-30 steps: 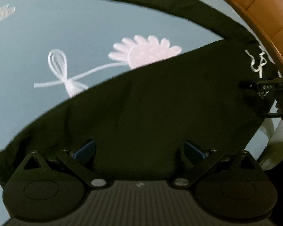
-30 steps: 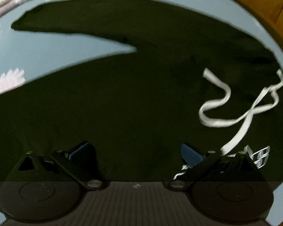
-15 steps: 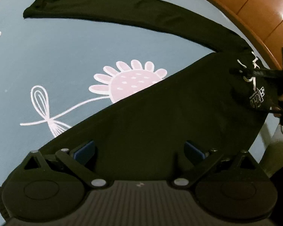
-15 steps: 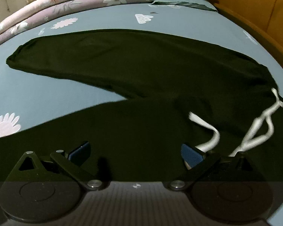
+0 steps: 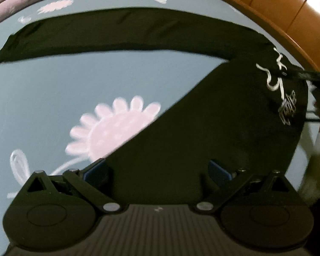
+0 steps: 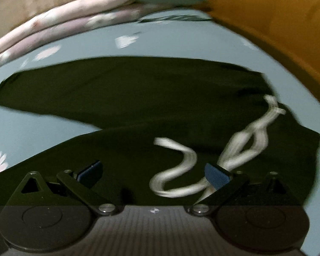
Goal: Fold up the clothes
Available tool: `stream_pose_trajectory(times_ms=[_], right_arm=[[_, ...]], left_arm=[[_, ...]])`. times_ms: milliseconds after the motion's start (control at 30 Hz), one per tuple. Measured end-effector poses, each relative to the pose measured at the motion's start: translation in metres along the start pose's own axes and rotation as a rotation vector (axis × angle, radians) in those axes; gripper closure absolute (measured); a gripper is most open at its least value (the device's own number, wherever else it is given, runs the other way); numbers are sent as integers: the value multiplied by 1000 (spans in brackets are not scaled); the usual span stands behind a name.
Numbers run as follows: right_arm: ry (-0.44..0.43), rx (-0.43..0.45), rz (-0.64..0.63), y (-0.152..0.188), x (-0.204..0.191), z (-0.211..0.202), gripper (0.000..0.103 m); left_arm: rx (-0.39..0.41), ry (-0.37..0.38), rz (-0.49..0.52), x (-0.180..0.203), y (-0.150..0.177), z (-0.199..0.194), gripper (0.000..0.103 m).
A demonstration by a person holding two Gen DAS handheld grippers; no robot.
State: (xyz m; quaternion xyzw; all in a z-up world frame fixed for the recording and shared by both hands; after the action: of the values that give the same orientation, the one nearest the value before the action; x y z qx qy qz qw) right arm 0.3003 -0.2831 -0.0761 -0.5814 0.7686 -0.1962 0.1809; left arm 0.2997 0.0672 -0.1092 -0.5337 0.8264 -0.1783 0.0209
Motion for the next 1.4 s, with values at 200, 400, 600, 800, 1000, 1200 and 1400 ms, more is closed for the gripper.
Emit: stream_pose_trajectory(times_ms=[200, 400, 600, 800, 1000, 1200, 1400], right_arm=[[16, 13, 142, 4, 59, 6, 0], [-20, -44, 209, 17, 74, 34, 0], [62, -104, 181, 47, 94, 33, 0], [14, -10, 225, 15, 103, 9, 0], [6, 92, 177, -45, 121, 22, 0], [-17, 1, 269, -56, 149, 80, 0], [55, -11, 181, -60, 148, 90, 0]], left_arm=[[8, 41, 31, 30, -40, 16, 3], [1, 68, 57, 56, -62, 30, 3], [2, 83, 107, 70, -69, 42, 3], [7, 114, 92, 77, -76, 53, 3], [-29, 99, 73, 73, -73, 65, 3], [-39, 93, 46, 69, -73, 69, 3], [-48, 77, 59, 69, -78, 73, 3]])
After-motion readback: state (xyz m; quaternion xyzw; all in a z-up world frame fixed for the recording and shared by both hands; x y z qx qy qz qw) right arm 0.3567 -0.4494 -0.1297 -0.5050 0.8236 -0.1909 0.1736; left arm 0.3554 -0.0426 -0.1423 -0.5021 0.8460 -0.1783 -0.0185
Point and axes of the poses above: each gripper's, at about its wrist camera, not at the fingertips, and z roughly the way its jaws point, x to its right, y to its underside, the point moved 10 cm from there along z, roughly the way its jaws point, and after that the axes turned 11 degrees about -x, right-handed, at the moved point
